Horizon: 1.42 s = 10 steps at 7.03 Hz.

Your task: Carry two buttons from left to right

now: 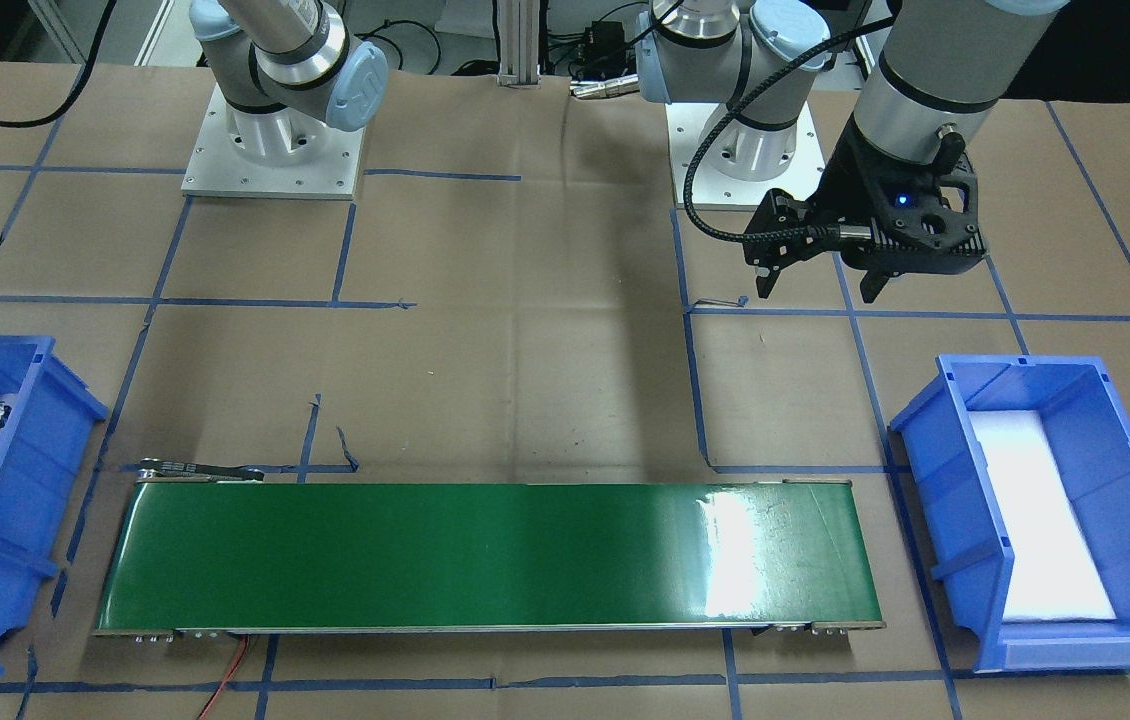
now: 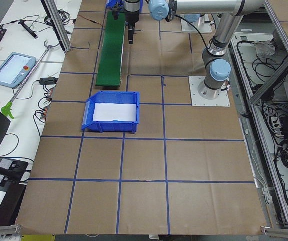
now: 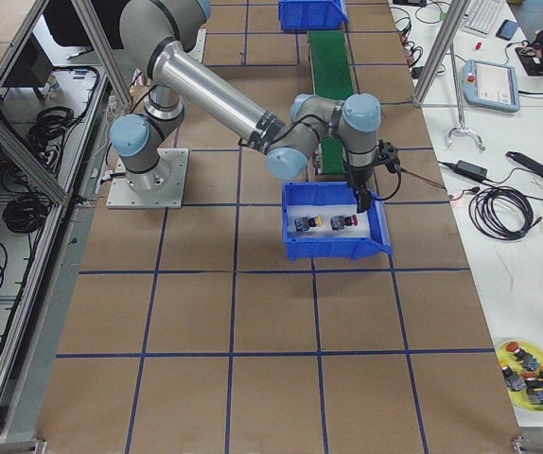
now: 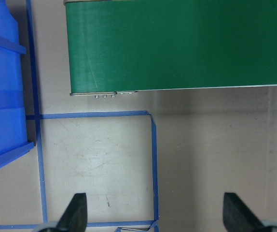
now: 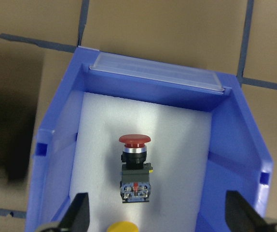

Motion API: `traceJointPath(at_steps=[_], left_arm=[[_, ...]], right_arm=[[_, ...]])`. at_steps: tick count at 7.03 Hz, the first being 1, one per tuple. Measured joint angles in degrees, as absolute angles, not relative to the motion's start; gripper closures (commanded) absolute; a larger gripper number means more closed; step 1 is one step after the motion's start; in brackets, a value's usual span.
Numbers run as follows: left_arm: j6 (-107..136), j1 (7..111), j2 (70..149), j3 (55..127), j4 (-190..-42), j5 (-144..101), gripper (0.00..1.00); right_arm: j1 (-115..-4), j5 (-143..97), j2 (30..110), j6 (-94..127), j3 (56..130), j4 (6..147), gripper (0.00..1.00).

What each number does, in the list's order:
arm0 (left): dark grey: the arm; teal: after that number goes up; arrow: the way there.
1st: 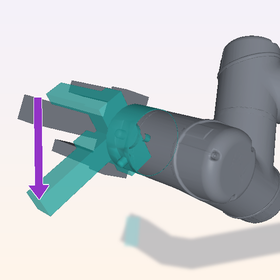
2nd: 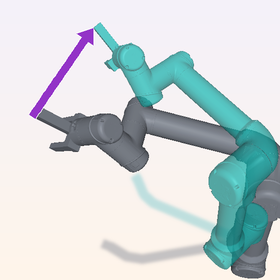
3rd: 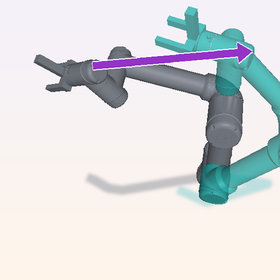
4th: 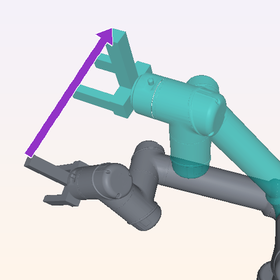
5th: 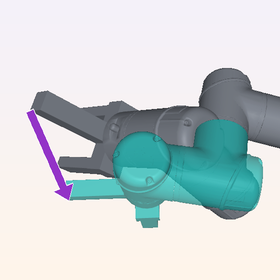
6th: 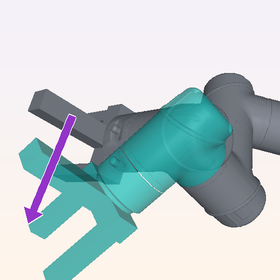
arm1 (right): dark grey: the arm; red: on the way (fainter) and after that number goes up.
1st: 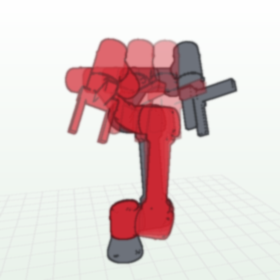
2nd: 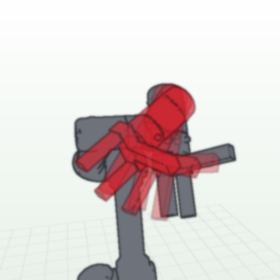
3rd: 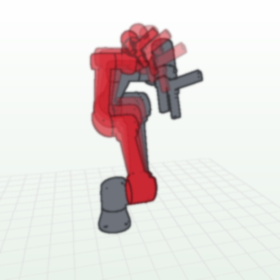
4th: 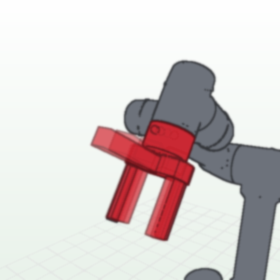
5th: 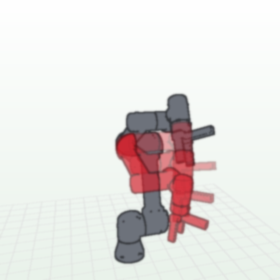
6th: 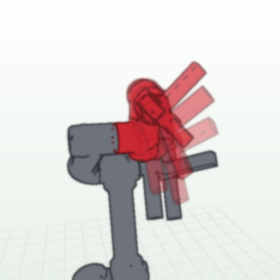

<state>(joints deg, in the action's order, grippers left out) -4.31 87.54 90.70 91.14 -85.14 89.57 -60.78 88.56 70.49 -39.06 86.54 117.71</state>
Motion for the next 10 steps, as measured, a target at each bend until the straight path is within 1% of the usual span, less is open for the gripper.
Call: traceJointPath(at_steps=[2, 3, 5, 7, 8, 10], left_arm=[[-4.31, 87.54, 90.70, 91.14, -85.13, 89.56, 0.00], [-4.30, 87.54, 90.70, 91.14, -85.10, 89.56, 0.00], [-4.31, 87.54, 90.75, 91.14, -85.14, 89.56, 0.00], [-4.31, 87.54, 90.77, 91.14, -85.15, 89.52, 0.00], [-4.31, 87.54, 90.78, 91.14, -85.11, 89.53, 0.00], [-4.31, 87.54, 90.86, 91.14, -85.08, 89.48, 0.00]], right_arm=[[-63.36, 88.86, 77.06, -36.87, 87.32, 114.12, 0.00], [-65.62, 89.24, 79.57, -31.35, 87.49, 111.71, 0.00], [-70.32, 89.02, 84.00, -16.19, 87.67, 102.63, 0.00], [-77.01, 88.69, 89.04, -7.33, 87.70, 94.18, 0.00], [-81.40, 88.77, 90.79, -4.26, 87.74, 91.74, 0.00], [-88.36, 89.02, 91.17, 0.93, 87.89, 90.53, 0.00]])
